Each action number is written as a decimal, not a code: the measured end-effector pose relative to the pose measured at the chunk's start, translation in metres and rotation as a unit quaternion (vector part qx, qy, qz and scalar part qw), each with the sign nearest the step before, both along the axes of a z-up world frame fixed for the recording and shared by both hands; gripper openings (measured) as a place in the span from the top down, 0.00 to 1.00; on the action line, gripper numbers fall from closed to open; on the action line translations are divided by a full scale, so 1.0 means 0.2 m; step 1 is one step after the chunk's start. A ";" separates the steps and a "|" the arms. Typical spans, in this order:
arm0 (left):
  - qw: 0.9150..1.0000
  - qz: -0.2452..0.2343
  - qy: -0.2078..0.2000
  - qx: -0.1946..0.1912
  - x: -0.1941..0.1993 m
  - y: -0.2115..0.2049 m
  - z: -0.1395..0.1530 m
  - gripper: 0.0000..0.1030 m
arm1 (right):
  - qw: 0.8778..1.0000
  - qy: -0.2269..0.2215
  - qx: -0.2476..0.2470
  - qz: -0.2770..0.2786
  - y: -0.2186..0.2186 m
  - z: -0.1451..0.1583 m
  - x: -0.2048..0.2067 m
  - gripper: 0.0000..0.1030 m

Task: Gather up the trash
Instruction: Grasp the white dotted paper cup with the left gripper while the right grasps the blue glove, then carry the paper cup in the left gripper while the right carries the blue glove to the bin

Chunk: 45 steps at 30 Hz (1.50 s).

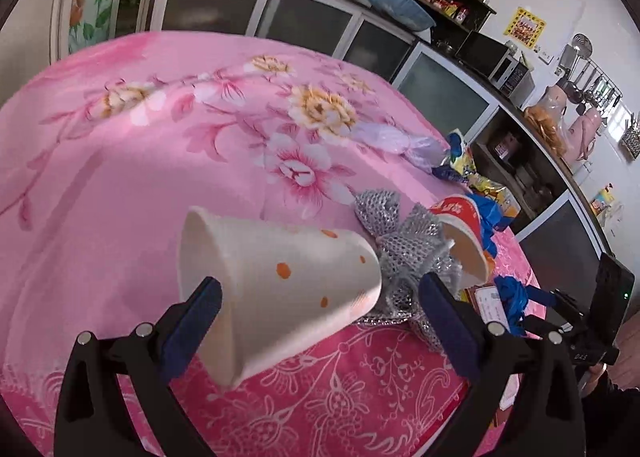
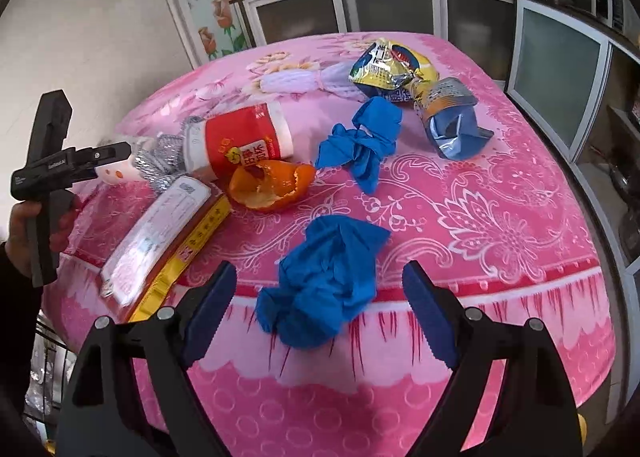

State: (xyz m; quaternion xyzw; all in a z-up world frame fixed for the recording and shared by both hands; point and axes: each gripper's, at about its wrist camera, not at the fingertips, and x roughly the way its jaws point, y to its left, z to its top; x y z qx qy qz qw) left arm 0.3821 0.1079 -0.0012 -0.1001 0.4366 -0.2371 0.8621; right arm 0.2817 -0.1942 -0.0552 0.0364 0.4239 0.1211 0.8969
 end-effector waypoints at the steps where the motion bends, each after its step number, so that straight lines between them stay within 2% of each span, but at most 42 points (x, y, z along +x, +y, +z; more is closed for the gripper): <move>1: 1.000 -0.002 0.002 -0.001 0.01 0.00 -0.01 0.08 | 1.000 0.007 0.001 0.002 0.01 -0.02 0.02 0.22; 4: 1.000 -0.007 0.008 -0.004 0.03 -0.02 -0.03 0.08 | 1.000 0.019 -0.001 0.004 0.02 -0.05 0.06 0.24; 5: 1.000 -0.006 0.010 -0.006 0.04 -0.02 -0.04 0.08 | 1.000 0.021 -0.002 0.003 0.02 -0.06 0.06 0.28; 7: 1.000 -0.003 0.012 -0.016 0.05 -0.01 -0.04 0.08 | 1.000 0.023 -0.014 -0.001 0.03 -0.07 0.08 0.38; 8: 1.000 -0.001 0.014 -0.023 0.06 -0.01 -0.04 0.11 | 0.999 0.025 -0.027 -0.004 0.04 -0.07 0.08 0.51; 9: 0.999 0.004 0.015 -0.029 0.06 0.00 -0.04 0.17 | 0.999 0.025 -0.043 -0.010 0.04 -0.08 0.09 0.69; 10: 0.999 0.004 0.020 -0.033 0.07 0.00 -0.04 0.38 | 0.999 0.024 -0.047 -0.012 0.04 -0.08 0.09 0.73; 11: 0.999 0.002 0.026 -0.035 0.08 0.00 -0.05 0.52 | 0.999 0.025 -0.042 -0.014 0.03 -0.08 0.09 0.78; 12: 0.999 0.002 0.032 -0.037 0.08 0.00 -0.05 0.56 | 0.999 0.025 -0.039 -0.017 0.02 -0.08 0.09 0.83; 13: 0.998 0.002 0.039 -0.041 0.08 0.00 -0.05 0.69 | 0.999 0.024 -0.039 -0.019 0.02 -0.07 0.08 0.84; 14: 0.998 0.000 0.042 -0.044 0.08 0.00 -0.05 0.74 | 0.999 0.019 -0.037 -0.017 0.02 -0.07 0.07 0.85; 18: 0.999 -0.001 0.036 -0.033 0.04 -0.02 -0.01 0.77 | 0.999 0.004 -0.030 -0.019 0.01 -0.03 0.04 0.86; 27: 0.998 0.003 0.010 -0.059 -0.14 0.07 0.17 0.78 | 0.999 -0.035 -0.005 -0.018 -0.04 0.16 -0.08 0.86; 32: 0.998 -0.015 -0.005 -0.066 -0.27 0.03 0.25 0.77 | 0.998 -0.048 0.006 -0.030 -0.12 0.24 -0.21 0.86; 39: 0.993 -0.090 -0.015 -0.071 -0.43 -0.29 0.33 0.77 | 0.995 -0.064 0.016 -0.072 -0.32 0.31 -0.45 0.86; 45: 0.980 -0.184 -0.012 -0.076 -0.55 -0.73 0.34 0.77 | 0.988 -0.075 0.023 -0.135 -0.61 0.33 -0.69 0.86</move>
